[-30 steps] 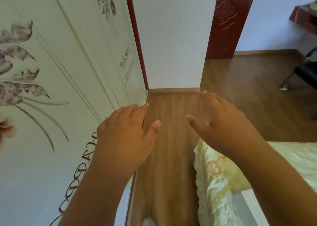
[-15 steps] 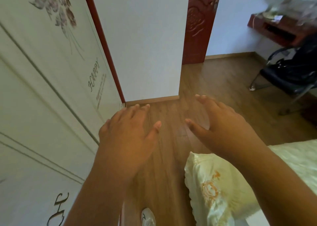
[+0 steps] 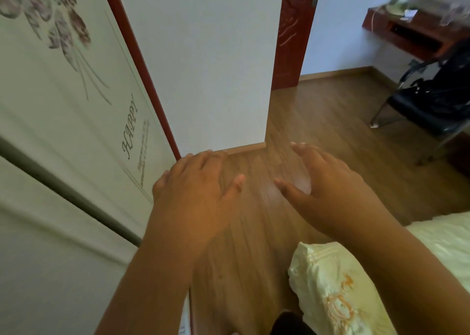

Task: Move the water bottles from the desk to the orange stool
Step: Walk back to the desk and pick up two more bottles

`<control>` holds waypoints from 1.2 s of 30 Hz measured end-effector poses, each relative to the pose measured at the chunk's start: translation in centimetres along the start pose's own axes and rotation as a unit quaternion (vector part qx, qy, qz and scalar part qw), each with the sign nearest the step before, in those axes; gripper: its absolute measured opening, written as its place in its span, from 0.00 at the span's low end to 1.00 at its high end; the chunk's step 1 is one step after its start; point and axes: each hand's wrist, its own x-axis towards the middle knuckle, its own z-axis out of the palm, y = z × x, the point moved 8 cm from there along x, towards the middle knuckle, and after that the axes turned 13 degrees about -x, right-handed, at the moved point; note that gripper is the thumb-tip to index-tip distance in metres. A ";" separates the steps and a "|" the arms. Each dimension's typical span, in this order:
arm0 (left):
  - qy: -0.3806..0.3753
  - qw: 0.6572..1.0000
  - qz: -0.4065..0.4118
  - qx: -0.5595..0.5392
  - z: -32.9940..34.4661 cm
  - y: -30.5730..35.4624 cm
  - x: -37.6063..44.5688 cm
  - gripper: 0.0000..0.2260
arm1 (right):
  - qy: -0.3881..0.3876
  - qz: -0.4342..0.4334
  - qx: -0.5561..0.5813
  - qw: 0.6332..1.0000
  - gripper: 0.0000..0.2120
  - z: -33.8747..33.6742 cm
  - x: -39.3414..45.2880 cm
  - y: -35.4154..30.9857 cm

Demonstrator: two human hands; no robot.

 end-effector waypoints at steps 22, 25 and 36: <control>0.059 0.998 -0.013 0.012 -2.4 3.5 27.9 0.28 | 0.009 -0.056 0.078 0.995 0.37 -1.2 32.4 3.4; 0.027 0.999 -0.011 0.021 -1.4 4.7 31.4 0.30 | 0.001 -0.038 0.074 0.997 0.37 -1.6 35.1 5.1; -0.047 0.996 0.075 0.026 2.2 11.9 47.6 0.32 | -0.020 0.106 0.047 0.993 0.38 -2.3 44.3 13.6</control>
